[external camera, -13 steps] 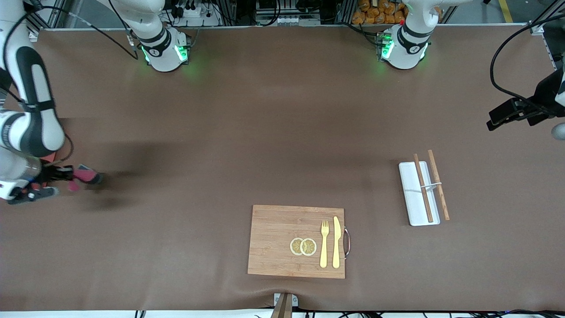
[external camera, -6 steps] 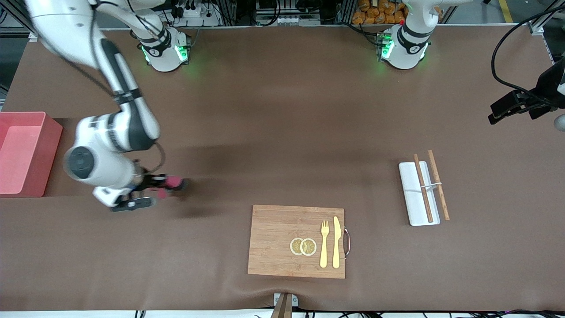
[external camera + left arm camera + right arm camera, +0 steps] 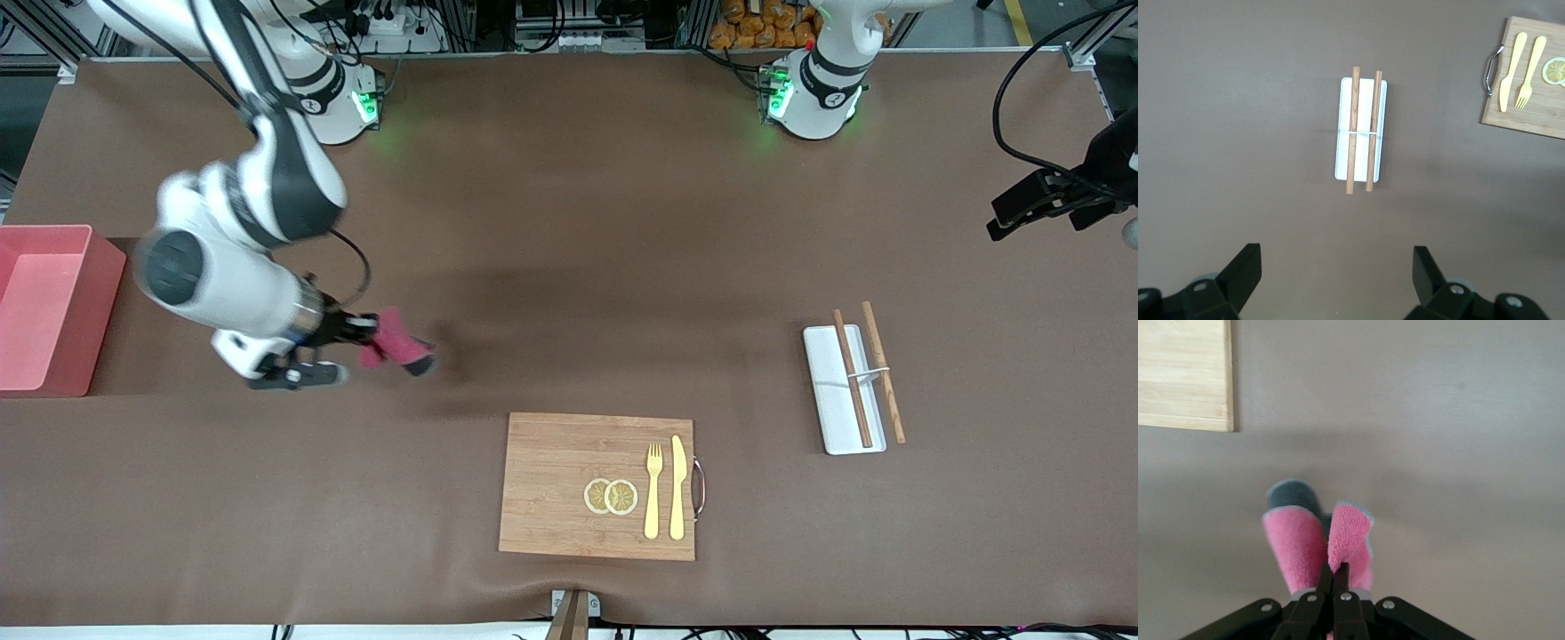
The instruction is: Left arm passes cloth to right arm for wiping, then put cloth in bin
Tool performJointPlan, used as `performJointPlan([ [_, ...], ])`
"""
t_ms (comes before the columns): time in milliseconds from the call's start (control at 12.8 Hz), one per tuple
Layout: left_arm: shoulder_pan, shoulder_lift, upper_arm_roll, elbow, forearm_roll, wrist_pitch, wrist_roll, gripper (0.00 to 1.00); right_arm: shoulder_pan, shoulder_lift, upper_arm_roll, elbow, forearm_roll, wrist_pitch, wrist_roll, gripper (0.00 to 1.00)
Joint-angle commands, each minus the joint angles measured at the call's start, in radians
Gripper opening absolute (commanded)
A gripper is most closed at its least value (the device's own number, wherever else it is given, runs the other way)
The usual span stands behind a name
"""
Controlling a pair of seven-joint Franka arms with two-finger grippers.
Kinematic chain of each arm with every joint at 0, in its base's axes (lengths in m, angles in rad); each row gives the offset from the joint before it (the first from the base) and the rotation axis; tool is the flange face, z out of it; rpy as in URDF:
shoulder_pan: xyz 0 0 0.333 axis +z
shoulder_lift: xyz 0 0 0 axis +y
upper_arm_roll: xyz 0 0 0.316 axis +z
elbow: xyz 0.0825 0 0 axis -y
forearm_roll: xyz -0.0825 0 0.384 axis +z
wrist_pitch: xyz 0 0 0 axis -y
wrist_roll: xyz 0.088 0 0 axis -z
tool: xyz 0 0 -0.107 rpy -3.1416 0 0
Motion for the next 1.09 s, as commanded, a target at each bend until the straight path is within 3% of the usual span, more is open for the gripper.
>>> performJointPlan([
  [0,-0.009,-0.029,0.007,-0.027,0.013,0.001,0.006,1.00,-0.124,-0.059,0.002,0.093,0.013,-0.169,-0.127,0.00],
  [234,-0.006,-0.017,0.007,-0.024,0.008,0.002,0.008,1.00,-0.306,-0.055,0.003,0.185,-0.072,-0.272,-0.386,0.00],
  [468,-0.007,-0.017,0.002,-0.024,0.007,0.001,0.008,1.00,-0.506,-0.045,0.003,0.195,-0.096,-0.271,-0.692,0.00],
  [702,-0.006,-0.017,0.002,-0.024,0.007,0.002,0.008,1.00,-0.676,-0.001,0.002,0.195,-0.134,-0.258,-0.857,0.00],
  [1014,-0.006,-0.020,0.002,-0.022,0.007,0.002,0.008,1.00,-0.822,0.091,0.002,0.210,-0.241,-0.109,-1.003,0.00],
])
